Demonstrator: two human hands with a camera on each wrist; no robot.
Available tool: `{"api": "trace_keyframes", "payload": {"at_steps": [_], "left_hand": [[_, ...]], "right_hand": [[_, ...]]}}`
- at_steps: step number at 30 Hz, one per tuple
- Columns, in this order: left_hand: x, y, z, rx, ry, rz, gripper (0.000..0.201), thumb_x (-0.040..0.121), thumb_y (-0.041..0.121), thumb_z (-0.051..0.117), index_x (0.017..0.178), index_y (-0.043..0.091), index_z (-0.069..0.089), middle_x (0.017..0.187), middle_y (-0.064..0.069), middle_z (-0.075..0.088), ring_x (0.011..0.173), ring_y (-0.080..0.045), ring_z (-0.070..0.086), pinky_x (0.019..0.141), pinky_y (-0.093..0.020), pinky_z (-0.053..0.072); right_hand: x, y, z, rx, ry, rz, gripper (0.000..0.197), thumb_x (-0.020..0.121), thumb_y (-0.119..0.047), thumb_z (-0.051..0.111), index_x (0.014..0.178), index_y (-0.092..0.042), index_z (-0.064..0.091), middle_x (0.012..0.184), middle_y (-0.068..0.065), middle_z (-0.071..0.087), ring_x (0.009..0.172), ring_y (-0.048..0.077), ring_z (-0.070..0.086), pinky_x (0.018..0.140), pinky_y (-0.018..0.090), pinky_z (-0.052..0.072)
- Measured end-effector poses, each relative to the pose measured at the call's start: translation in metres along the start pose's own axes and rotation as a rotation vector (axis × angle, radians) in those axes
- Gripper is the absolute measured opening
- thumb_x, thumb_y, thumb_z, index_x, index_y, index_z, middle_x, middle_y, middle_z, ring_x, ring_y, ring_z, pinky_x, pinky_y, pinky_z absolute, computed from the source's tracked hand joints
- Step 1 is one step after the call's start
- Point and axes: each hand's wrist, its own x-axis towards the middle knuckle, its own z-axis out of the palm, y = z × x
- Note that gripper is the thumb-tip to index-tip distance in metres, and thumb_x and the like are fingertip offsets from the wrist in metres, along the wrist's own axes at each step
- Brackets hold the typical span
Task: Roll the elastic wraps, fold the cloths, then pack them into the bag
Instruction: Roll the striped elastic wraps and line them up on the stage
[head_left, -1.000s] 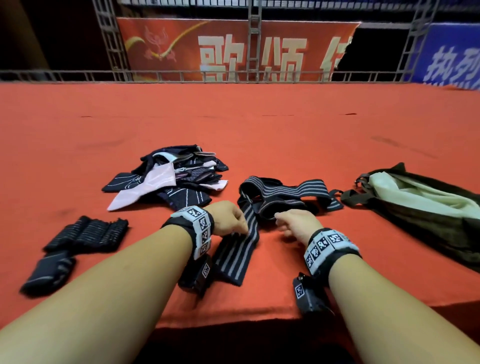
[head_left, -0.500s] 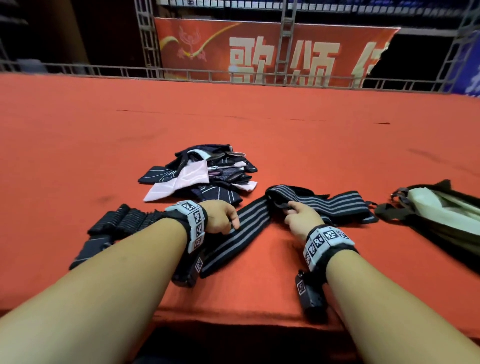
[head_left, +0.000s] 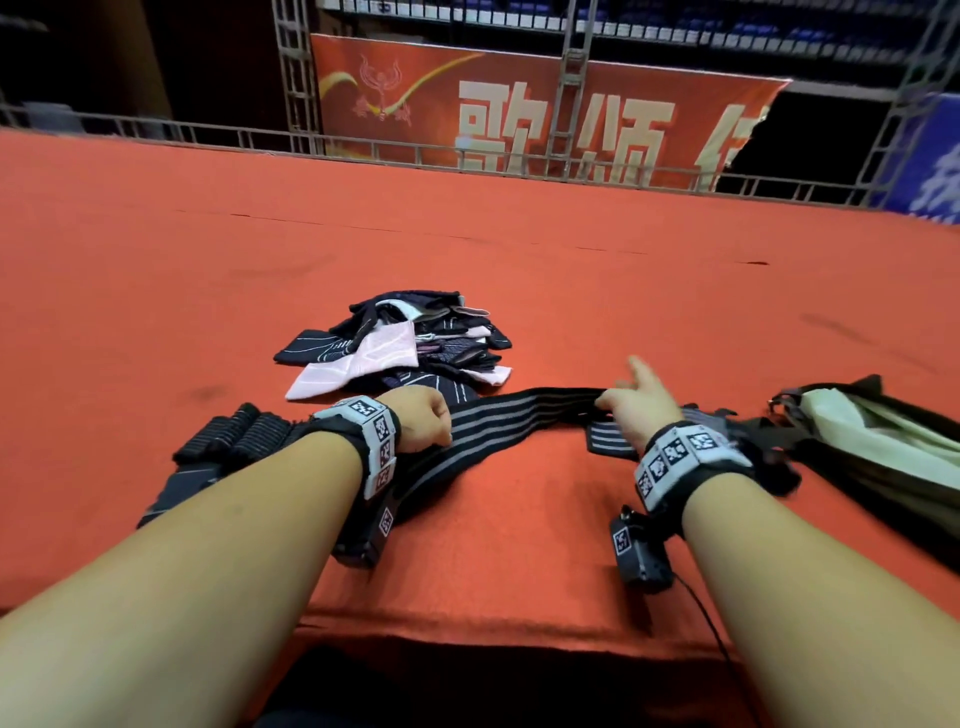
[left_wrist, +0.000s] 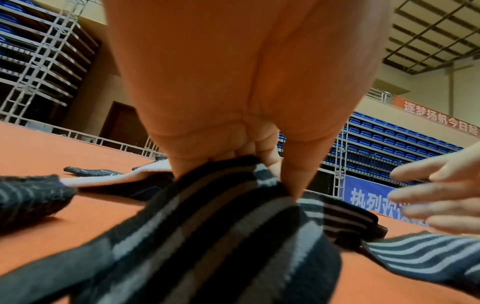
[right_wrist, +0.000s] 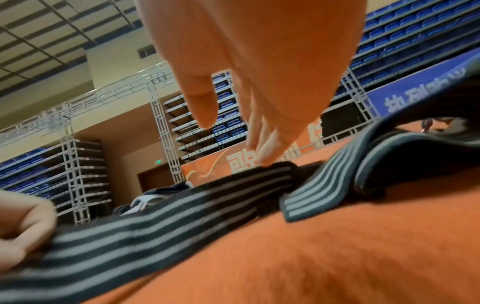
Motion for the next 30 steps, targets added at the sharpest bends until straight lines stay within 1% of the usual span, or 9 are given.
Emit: {"api": "trace_keyframes", "payload": {"at_steps": [3, 6, 10, 13, 16, 18, 22, 25, 30], "left_hand": [[-0.005, 0.001, -0.007, -0.008, 0.094, 0.031, 0.015, 0.08, 0.013, 0.073, 0.091, 0.02, 0.067, 0.084, 0.01, 0.063, 0.079, -0.01, 0.057, 0.064, -0.022, 0.043], [-0.013, -0.002, -0.018, -0.057, 0.154, 0.01, 0.019, 0.083, 0.007, 0.064, 0.094, 0.023, 0.066, 0.084, 0.011, 0.062, 0.083, -0.012, 0.058, 0.066, -0.022, 0.043], [-0.027, -0.02, -0.039, -0.027, 0.255, -0.066, 0.014, 0.085, 0.015, 0.056, 0.09, 0.022, 0.066, 0.091, 0.006, 0.068, 0.093, -0.019, 0.063, 0.073, -0.026, 0.042], [-0.043, -0.04, -0.057, -0.045, 0.181, -0.081, 0.019, 0.086, 0.016, 0.064, 0.098, 0.03, 0.067, 0.1, 0.009, 0.067, 0.099, -0.016, 0.063, 0.074, -0.024, 0.042], [-0.058, -0.058, -0.068, 0.029, 0.09, -0.079, 0.048, 0.087, 0.023, 0.074, 0.128, 0.04, 0.058, 0.118, 0.007, 0.059, 0.105, -0.015, 0.058, 0.084, -0.023, 0.039], [-0.063, -0.067, -0.071, 0.005, 0.062, -0.12, 0.062, 0.086, 0.027, 0.077, 0.141, 0.036, 0.05, 0.124, 0.007, 0.058, 0.109, -0.016, 0.059, 0.094, -0.025, 0.043], [-0.066, -0.077, -0.069, -0.436, -0.073, -0.072, 0.054, 0.076, 0.017, 0.082, 0.127, 0.018, 0.064, 0.132, -0.009, 0.066, 0.118, -0.026, 0.064, 0.109, -0.044, 0.047], [-0.071, -0.064, -0.065, -0.772, -0.221, 0.07, 0.04, 0.09, -0.01, 0.063, 0.124, 0.012, 0.064, 0.109, -0.008, 0.074, 0.1, -0.022, 0.07, 0.094, -0.038, 0.056], [-0.07, -0.04, -0.063, -0.815, -0.365, 0.211, 0.045, 0.091, -0.017, 0.055, 0.128, 0.007, 0.063, 0.104, -0.014, 0.072, 0.084, -0.021, 0.072, 0.08, -0.032, 0.061]], "right_hand": [[-0.011, 0.01, 0.025, -0.18, -0.252, 0.06, 0.053, 0.088, -0.01, 0.067, 0.14, -0.01, 0.056, 0.109, 0.004, 0.06, 0.094, 0.019, 0.056, 0.095, 0.037, 0.052], [-0.028, 0.021, 0.05, -0.256, -0.279, 0.083, 0.055, 0.081, -0.015, 0.069, 0.135, -0.019, 0.06, 0.086, 0.001, 0.063, 0.069, 0.018, 0.056, 0.068, 0.031, 0.05], [-0.034, 0.028, 0.075, -0.106, -0.217, 0.08, 0.096, 0.058, -0.028, 0.064, 0.149, -0.041, 0.034, 0.094, 0.005, 0.063, 0.066, 0.023, 0.059, 0.064, 0.037, 0.052], [-0.038, 0.012, 0.088, -0.071, -0.219, 0.032, 0.1, 0.072, -0.016, 0.065, 0.151, -0.052, 0.014, 0.101, 0.01, 0.066, 0.062, 0.023, 0.058, 0.052, 0.028, 0.046], [-0.051, -0.009, 0.112, -0.028, -0.363, 0.055, 0.079, 0.086, -0.004, 0.058, 0.153, -0.037, 0.031, 0.088, 0.005, 0.058, 0.067, 0.021, 0.054, 0.064, 0.032, 0.044], [-0.067, -0.018, 0.128, 0.041, -0.457, 0.156, 0.064, 0.094, -0.003, 0.052, 0.153, -0.023, 0.036, 0.081, 0.007, 0.053, 0.06, 0.021, 0.049, 0.055, 0.03, 0.04], [-0.101, -0.033, 0.145, 0.193, -0.629, 0.297, 0.047, 0.103, -0.04, 0.05, 0.142, -0.015, 0.044, 0.109, 0.017, 0.065, 0.082, 0.031, 0.067, 0.064, 0.032, 0.053], [-0.104, -0.034, 0.147, 0.449, -0.636, 0.368, 0.049, 0.1, -0.049, 0.052, 0.137, -0.017, 0.05, 0.127, 0.021, 0.062, 0.096, 0.035, 0.069, 0.074, 0.039, 0.058], [-0.099, -0.04, 0.13, 0.982, -0.381, 0.349, 0.031, 0.098, -0.017, 0.062, 0.126, -0.003, 0.059, 0.087, 0.014, 0.073, 0.075, 0.025, 0.07, 0.065, 0.037, 0.06]]}}
